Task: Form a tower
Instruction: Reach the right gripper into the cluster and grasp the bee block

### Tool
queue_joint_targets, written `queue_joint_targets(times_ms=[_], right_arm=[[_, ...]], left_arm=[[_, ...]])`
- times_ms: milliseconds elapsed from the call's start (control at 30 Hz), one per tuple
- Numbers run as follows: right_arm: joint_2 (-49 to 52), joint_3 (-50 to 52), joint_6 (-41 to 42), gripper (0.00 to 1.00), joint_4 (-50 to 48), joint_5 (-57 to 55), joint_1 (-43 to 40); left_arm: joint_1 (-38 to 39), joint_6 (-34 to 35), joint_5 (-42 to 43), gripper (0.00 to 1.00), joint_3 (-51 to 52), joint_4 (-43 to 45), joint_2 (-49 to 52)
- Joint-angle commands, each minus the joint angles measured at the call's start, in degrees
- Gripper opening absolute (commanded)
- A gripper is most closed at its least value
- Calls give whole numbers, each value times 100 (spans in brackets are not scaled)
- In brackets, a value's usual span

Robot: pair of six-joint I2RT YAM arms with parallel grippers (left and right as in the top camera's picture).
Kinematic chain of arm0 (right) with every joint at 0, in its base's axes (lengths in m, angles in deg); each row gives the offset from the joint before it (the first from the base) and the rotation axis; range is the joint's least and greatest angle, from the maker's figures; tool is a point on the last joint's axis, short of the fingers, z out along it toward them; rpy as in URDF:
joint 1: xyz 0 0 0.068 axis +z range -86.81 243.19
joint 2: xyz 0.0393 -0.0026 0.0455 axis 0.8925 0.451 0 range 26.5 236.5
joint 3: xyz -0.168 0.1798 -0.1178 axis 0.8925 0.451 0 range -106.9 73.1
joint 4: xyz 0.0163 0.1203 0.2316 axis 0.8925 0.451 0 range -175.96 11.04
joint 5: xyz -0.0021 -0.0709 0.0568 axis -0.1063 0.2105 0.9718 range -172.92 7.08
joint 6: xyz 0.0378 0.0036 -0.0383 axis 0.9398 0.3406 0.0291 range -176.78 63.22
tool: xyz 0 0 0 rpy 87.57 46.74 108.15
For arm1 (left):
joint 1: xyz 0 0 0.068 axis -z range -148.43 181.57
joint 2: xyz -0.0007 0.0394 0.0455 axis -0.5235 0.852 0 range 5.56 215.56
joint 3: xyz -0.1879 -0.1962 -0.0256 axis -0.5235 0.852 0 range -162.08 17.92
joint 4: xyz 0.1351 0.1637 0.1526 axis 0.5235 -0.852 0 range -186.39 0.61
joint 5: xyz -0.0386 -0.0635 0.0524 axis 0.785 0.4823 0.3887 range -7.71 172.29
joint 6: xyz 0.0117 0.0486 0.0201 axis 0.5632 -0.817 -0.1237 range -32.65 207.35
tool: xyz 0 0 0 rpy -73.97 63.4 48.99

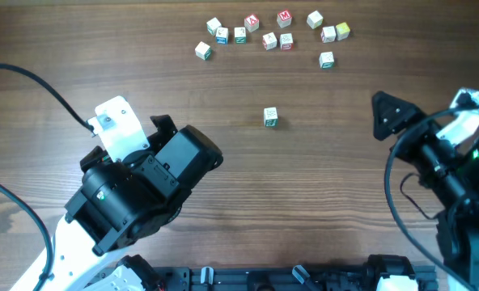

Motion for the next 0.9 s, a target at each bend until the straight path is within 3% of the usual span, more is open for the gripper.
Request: queue_joint_targets(times_ms=[0, 67, 200, 400, 500, 600, 667, 767, 867], right_arm=[[813, -179, -188, 99, -24, 442, -33], [1683, -533, -632, 99, -2, 404, 59], [3493, -1491, -1449, 99, -103, -699, 330], [5209, -1912, -1685, 99, -1757, -1082, 815], [6271, -2776, -2006, 99, -1766, -1294, 1078], [7661, -4299, -2671, 99, -1379, -1547, 1386], [8164, -4658, -2997, 99, -1453, -1631, 1484], [8808, -4704, -3591, 87, -1993, -1637, 1672], [9206, -4704, -3630, 87, -2277, -1639, 1773]], left_arm=[[-7, 96, -13, 100, 24, -9, 17], [-7, 96, -13, 100, 24, -7, 17], [-7, 96, -11, 100, 24, -7, 17], [-7, 96, -13, 100, 24, -7, 17], [-7, 96, -13, 100, 24, -7, 17], [-7, 96, -13, 100, 24, -9, 17], [-7, 96, -11, 100, 24, -9, 17], [-7, 96, -11, 100, 24, -9, 17], [-7, 96, -13, 100, 24, -9, 17]])
